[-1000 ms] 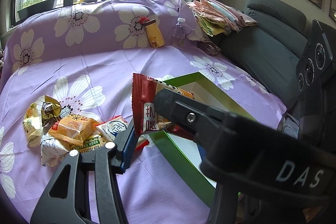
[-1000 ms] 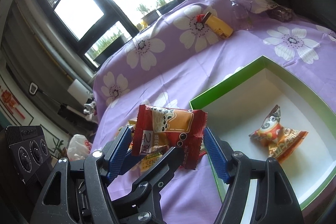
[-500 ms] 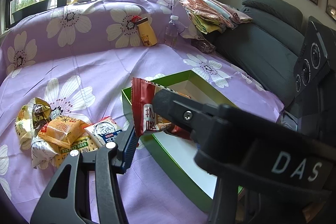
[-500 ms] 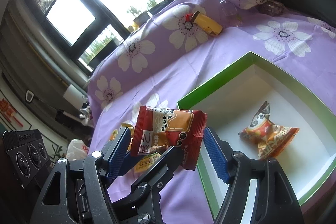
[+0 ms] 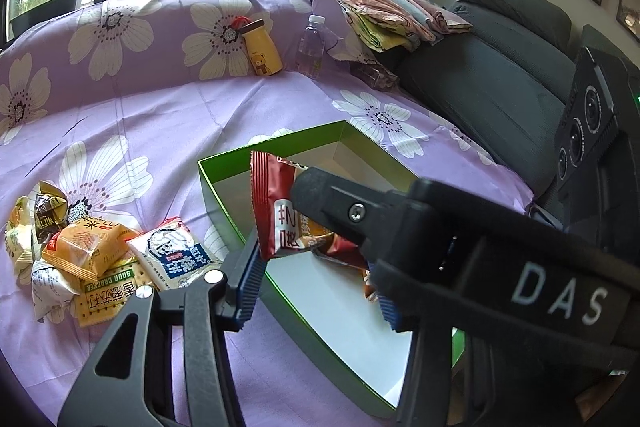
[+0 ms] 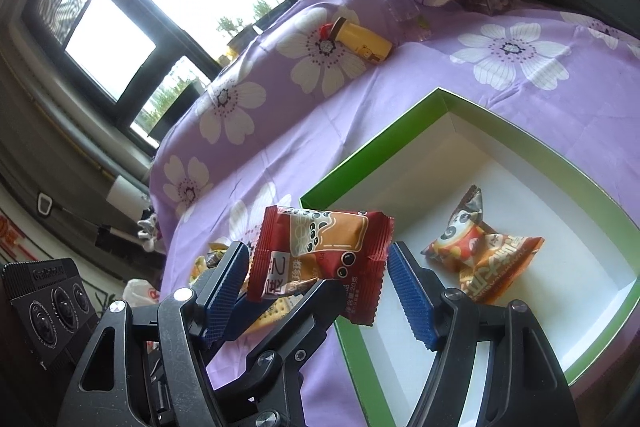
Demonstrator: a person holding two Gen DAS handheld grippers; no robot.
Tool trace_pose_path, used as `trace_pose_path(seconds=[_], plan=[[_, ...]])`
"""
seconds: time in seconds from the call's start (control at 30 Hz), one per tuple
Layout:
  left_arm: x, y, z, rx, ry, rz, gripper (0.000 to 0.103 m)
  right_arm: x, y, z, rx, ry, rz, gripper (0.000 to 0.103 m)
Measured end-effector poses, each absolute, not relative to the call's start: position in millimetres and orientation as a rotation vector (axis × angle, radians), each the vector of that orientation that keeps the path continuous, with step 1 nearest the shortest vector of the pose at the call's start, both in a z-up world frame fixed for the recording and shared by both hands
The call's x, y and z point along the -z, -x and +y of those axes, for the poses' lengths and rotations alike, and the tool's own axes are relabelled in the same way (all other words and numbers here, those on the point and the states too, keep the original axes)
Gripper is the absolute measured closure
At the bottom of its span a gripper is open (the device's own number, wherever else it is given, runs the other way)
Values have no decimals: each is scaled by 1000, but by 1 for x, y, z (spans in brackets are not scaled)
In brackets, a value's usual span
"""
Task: Organize snacks
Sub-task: 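Lower the red packet into the box beside the panda bag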
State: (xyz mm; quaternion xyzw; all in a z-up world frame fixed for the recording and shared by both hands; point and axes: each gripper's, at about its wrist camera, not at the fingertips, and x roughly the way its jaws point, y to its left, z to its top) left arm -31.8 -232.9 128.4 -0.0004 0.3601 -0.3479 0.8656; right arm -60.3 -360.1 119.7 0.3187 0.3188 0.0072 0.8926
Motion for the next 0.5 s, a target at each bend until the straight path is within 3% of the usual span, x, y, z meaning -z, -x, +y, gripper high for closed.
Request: trace_pose_path(seconds=[0.5], plan=[[-110, 24, -253, 778, 33, 853, 59, -103, 61, -382, 73, -715, 729, 29]])
